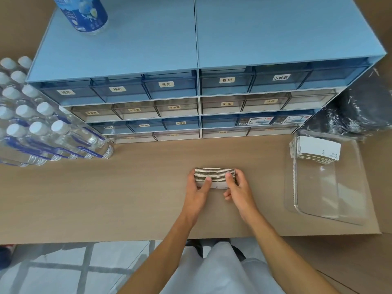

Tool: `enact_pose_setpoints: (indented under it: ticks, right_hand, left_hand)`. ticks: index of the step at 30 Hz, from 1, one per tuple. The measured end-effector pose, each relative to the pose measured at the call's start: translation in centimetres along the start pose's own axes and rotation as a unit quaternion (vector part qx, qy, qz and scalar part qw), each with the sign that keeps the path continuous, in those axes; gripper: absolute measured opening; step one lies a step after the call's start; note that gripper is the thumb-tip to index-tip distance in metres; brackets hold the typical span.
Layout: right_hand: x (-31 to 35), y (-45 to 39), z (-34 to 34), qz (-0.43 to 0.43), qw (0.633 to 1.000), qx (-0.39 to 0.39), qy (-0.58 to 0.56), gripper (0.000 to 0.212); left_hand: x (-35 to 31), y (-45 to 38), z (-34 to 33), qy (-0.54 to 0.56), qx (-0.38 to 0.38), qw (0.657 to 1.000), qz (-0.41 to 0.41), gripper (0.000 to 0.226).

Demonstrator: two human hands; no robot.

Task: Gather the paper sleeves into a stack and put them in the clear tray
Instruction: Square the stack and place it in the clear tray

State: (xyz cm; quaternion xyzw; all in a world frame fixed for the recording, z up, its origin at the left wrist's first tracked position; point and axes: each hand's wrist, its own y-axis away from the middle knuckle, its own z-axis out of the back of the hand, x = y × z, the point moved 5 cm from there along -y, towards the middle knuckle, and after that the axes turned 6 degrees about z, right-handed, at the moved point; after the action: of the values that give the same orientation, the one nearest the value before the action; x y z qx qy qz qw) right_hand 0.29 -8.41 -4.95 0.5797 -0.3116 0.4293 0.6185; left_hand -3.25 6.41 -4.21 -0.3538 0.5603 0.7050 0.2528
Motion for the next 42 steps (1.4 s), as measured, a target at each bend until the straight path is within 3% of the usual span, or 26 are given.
enact_pose_setpoints:
  ticks: [4,10,16,20,27,34,42]
  right_hand:
    - [-0.9,-0.2,-0.2,0.022,0.996,-0.035,0.077,0.034]
    - [-0.7,-0.4,0.0,0.107,0.971,-0.118,0.180,0.031]
    - [-0.9,-0.1,-0.9,0.109,0.986,-0.115,0.058,0.023]
    - [-2.1,0.4,-1.2,0.110,0.987,-0.114,0.021,0.026]
    - [-1.7,0.5,-1.8,0.111,0.965,-0.235,-0.026,0.034]
    - [1.7,-2.9,-1.9,0.202,0.946,-0.253,-0.002,0.019]
    - [0.7,-4.1,-1.8,0.197,0.955,-0.219,0.019,0.026]
  left_hand:
    - [0.4,-0.8,0.4,-0.134,-0.098,0.986,-0.032,0.046]
    - [0.2,-0.8,-0.2,0.009,-0.084,0.995,-0.046,0.016]
    - [0.2,-0.8,-0.8,0.044,-0.107,0.989,-0.088,0.025]
    - [1.6,-1.1,-1.2,0.039,-0.136,0.985,-0.104,0.018]
    - [0.8,-1.1,-1.6,0.075,-0.178,0.975,-0.113,0.024]
    - [0.3,-2.3,-1.3,0.106,-0.209,0.964,-0.128,0.026]
    - [0.4,-3.2,-1.5,0.109,-0.210,0.965,-0.113,0.025]
